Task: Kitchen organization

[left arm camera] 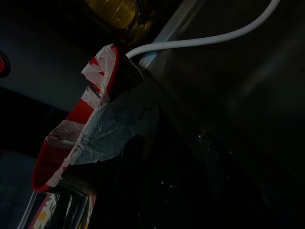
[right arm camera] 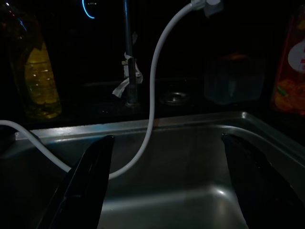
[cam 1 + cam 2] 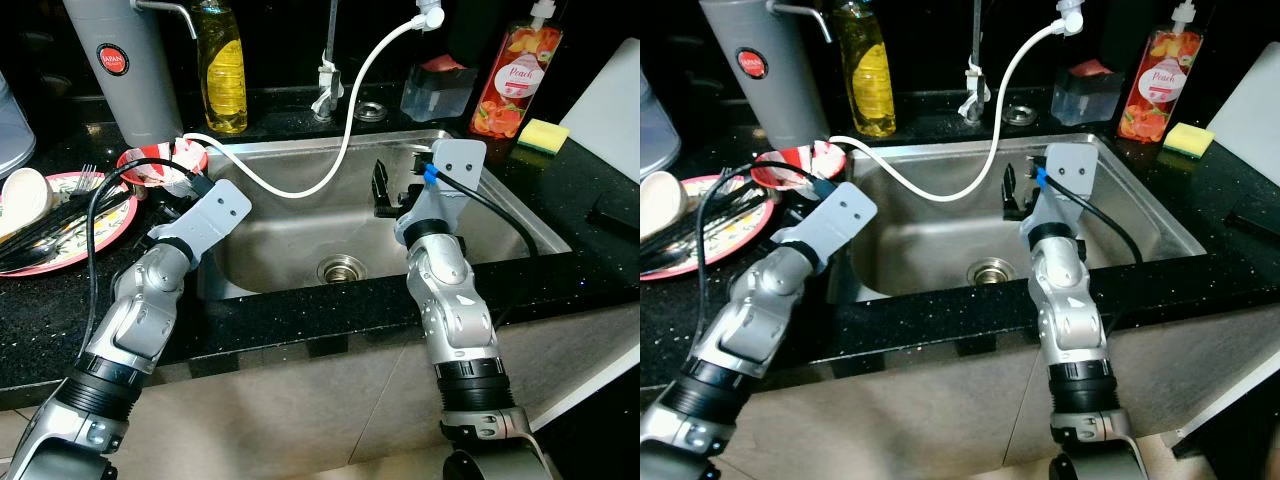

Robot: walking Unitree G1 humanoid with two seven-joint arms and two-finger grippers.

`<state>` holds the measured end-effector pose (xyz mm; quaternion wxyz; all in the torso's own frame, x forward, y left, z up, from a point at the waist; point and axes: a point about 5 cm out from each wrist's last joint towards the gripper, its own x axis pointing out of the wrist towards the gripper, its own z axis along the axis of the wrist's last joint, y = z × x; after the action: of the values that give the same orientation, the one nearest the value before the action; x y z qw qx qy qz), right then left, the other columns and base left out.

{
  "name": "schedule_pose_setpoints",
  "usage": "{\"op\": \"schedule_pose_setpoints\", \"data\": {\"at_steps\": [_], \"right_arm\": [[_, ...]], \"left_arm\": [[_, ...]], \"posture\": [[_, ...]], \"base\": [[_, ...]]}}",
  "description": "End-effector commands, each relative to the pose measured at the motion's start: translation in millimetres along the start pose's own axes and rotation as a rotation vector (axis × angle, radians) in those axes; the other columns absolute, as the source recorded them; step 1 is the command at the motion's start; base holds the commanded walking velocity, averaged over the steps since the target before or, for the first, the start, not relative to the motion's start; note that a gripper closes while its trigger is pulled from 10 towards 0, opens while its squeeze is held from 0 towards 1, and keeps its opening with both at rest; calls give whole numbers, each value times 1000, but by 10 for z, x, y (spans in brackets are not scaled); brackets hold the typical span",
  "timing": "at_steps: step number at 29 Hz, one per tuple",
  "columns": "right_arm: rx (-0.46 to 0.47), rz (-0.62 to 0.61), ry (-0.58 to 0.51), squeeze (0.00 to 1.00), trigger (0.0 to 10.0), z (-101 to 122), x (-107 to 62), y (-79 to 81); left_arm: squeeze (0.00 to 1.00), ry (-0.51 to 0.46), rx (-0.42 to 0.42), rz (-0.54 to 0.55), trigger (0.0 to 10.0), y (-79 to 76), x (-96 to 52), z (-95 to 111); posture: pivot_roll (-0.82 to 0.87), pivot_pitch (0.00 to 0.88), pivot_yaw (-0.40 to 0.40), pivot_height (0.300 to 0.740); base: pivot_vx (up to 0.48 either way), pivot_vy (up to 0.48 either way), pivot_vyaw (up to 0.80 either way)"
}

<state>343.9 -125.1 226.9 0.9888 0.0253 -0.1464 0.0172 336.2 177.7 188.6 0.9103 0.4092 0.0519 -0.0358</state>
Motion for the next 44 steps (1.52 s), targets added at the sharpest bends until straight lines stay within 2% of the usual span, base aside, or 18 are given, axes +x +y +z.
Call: {"op": "schedule_pose_setpoints", "data": {"at_steps": [1, 19, 36, 44], "right_arm": [[5, 5, 2, 0, 10000, -11, 12, 16], [-4, -21, 7, 0, 10000, -26, -25, -47], [7, -18, -5, 0, 10000, -6, 15, -11], [-3, -33, -7, 0, 10000, 0, -14, -57]], "left_arm": [[0, 9, 1, -3, 10000, -21, -16, -21], [0, 13, 3, -4, 10000, -10, 16, -28], [0, 12, 1, -4, 10000, -19, 29, -12], [0, 16, 3, -4, 10000, 0, 53, -27]], "posture": [[51, 0, 3, 740], [25, 0, 20, 740], [34, 0, 24, 740], [5, 0, 34, 740]], "base": [[0, 0, 0], [0, 0, 0], [0, 0, 0], [0, 0, 0]]}}
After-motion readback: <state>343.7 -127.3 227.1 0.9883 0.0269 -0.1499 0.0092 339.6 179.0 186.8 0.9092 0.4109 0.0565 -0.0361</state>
